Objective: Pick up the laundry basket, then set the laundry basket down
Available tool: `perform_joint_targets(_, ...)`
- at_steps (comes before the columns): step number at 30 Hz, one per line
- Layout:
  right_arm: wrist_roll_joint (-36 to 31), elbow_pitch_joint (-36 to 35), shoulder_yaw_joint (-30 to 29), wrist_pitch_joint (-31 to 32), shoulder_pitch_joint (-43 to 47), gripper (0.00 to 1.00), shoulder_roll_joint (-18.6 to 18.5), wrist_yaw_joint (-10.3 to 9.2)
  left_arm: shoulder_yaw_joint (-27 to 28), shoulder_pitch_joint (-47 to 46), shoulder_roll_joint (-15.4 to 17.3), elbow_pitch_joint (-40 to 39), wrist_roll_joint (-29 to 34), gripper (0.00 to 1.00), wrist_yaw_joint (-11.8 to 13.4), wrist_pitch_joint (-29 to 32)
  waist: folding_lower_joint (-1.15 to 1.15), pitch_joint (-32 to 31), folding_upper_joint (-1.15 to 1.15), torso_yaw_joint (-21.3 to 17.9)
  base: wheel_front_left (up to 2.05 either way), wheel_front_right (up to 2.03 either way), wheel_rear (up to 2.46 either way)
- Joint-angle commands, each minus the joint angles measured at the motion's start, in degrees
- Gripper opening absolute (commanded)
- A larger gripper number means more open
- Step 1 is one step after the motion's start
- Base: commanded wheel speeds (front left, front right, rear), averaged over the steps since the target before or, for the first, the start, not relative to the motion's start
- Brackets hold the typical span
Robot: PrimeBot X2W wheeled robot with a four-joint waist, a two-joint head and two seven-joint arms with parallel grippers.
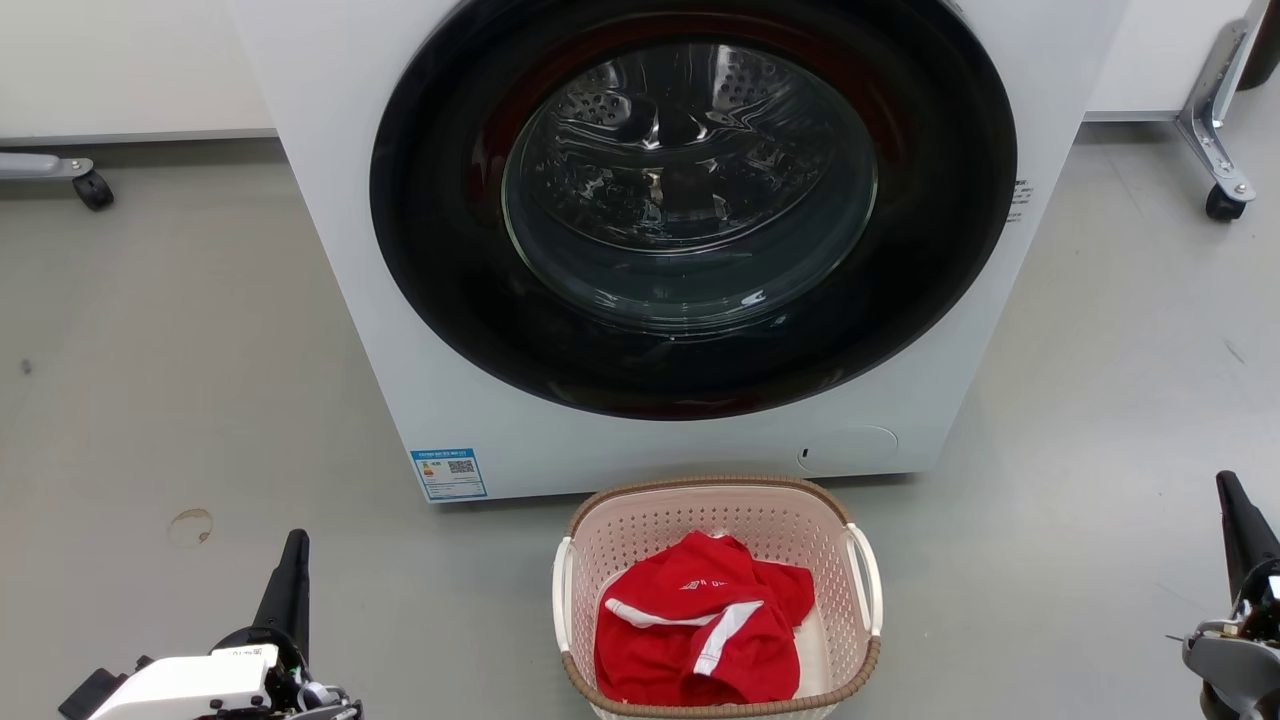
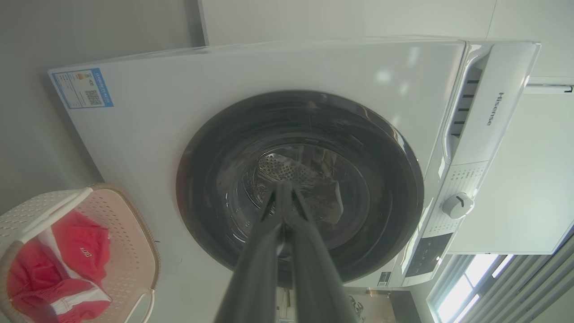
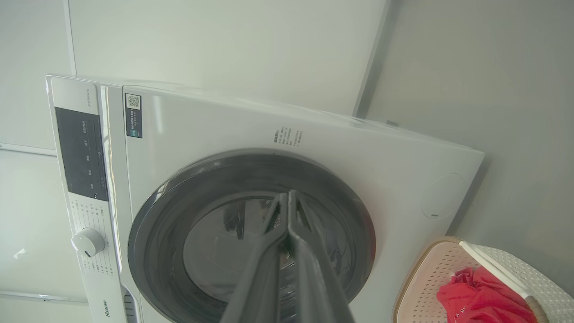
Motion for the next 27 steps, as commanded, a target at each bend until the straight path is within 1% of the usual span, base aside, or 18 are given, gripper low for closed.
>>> perform_joint_targets(1, 0.36, -1.77, 1.00, 0.43, -2.76, 0.00, -1.70, 0.29, 1.78, -2.54, 0.70, -1.74, -0.37, 0.00, -0.58, 0.34, 0.00, 0.00, 0.00, 0.00, 0.00, 0.00, 0.00)
perform_joint_targets(27, 0.36, -1.77, 1.00, 0.43, -2.76, 0.00, -1.70, 0.29, 1.78, -2.54, 0.70, -1.74, -0.37, 0.00, -0.58, 0.34, 0.00, 0.00, 0.00, 0.00, 0.00, 0.00, 0.00)
